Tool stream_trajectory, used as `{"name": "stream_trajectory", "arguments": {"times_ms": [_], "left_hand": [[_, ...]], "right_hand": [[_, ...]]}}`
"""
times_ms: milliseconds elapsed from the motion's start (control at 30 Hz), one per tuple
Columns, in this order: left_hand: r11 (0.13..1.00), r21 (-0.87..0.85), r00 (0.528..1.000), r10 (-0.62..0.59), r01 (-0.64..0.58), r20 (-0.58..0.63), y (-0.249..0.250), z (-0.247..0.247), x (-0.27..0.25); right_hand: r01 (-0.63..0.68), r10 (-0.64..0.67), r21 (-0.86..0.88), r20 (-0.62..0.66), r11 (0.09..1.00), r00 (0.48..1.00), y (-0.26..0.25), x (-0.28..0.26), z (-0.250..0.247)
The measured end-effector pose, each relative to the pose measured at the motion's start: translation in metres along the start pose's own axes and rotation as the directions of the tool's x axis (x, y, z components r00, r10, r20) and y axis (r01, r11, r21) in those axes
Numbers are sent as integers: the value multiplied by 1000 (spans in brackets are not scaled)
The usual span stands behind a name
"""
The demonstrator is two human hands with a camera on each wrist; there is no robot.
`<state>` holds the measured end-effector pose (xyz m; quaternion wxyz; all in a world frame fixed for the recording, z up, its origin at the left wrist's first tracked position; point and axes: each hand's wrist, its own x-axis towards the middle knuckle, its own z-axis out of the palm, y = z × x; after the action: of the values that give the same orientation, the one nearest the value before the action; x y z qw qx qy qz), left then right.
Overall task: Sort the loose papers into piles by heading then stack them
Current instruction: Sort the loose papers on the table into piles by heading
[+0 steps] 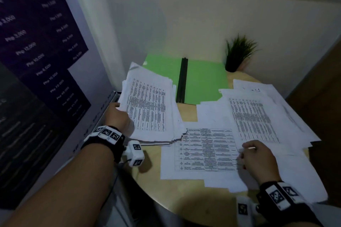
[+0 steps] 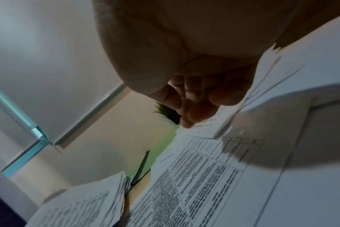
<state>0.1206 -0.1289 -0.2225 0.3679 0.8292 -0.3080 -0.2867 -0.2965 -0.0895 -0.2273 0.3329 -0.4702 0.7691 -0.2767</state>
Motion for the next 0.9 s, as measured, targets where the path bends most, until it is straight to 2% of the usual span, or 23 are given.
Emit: {"name": "stream_trajectory", "arguments": {"times_ms": [167, 267, 333, 433, 500, 533, 600, 700, 800, 900], "left_hand": [[997, -25, 998, 69, -68, 16, 8, 5, -18], [978, -1, 971, 209, -210, 116, 14, 19, -44], [954, -19, 929, 295, -299, 222, 18, 30, -67], [915, -35, 829, 380, -402, 411, 19, 46, -96], [887, -18, 758, 404, -461, 513, 18, 54, -110], [871, -5, 737, 419, -491, 531, 18, 58, -115], [855, -1, 724, 439, -518, 532, 19, 61, -122], [875, -32, 741, 427, -482, 518, 18, 60, -126], [903, -142, 749, 417, -404, 515, 17, 55, -130], [908, -261, 758, 417, -327, 502, 24, 54, -139]], "right_hand": [[99, -91, -203, 47, 974, 995, -10, 28, 0], [107, -69, -394, 108, 913, 992, -11, 60, 6], [76, -9, -536, 127, 841, 992, -7, 74, 7], [28, 97, -660, 153, 751, 983, -3, 79, 8], [37, 93, -726, 138, 687, 986, -1, 80, 10], [43, 78, -743, 127, 668, 989, 0, 80, 12], [76, 29, -758, 124, 648, 992, 2, 79, 12], [91, -46, -717, 83, 691, 996, 3, 77, 2], [42, -36, -539, 22, 841, 999, -3, 70, -12], [163, -155, -379, 51, 911, 987, -22, 41, -14]]}}
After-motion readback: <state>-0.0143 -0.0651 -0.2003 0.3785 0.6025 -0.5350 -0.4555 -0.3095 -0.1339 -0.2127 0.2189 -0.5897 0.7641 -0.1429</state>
